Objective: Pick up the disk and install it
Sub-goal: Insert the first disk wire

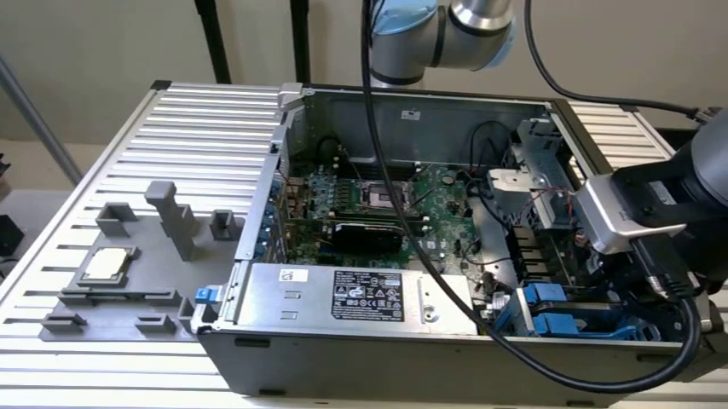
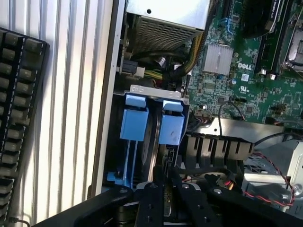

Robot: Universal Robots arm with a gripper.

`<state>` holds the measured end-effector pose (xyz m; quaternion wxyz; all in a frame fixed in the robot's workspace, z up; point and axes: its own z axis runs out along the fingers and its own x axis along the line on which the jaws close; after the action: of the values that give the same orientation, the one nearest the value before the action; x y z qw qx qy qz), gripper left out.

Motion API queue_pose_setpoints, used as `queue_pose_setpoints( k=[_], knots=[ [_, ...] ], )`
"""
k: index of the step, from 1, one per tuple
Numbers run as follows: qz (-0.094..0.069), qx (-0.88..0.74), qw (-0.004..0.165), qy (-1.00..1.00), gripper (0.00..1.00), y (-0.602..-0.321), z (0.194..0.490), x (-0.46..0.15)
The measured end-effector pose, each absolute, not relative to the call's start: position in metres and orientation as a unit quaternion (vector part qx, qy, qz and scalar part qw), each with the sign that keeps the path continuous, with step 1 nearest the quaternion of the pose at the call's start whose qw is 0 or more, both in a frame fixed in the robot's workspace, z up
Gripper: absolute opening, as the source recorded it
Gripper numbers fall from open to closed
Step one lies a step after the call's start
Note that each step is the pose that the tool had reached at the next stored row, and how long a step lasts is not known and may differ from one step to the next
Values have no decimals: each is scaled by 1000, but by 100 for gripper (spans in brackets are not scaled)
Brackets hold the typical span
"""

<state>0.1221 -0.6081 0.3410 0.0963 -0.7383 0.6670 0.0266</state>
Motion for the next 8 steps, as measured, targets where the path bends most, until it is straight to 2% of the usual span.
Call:
queue_pose_setpoints(
  k=[8],
  knots=[
    [21,-717,99,689,16,-607,340,120]
  ],
)
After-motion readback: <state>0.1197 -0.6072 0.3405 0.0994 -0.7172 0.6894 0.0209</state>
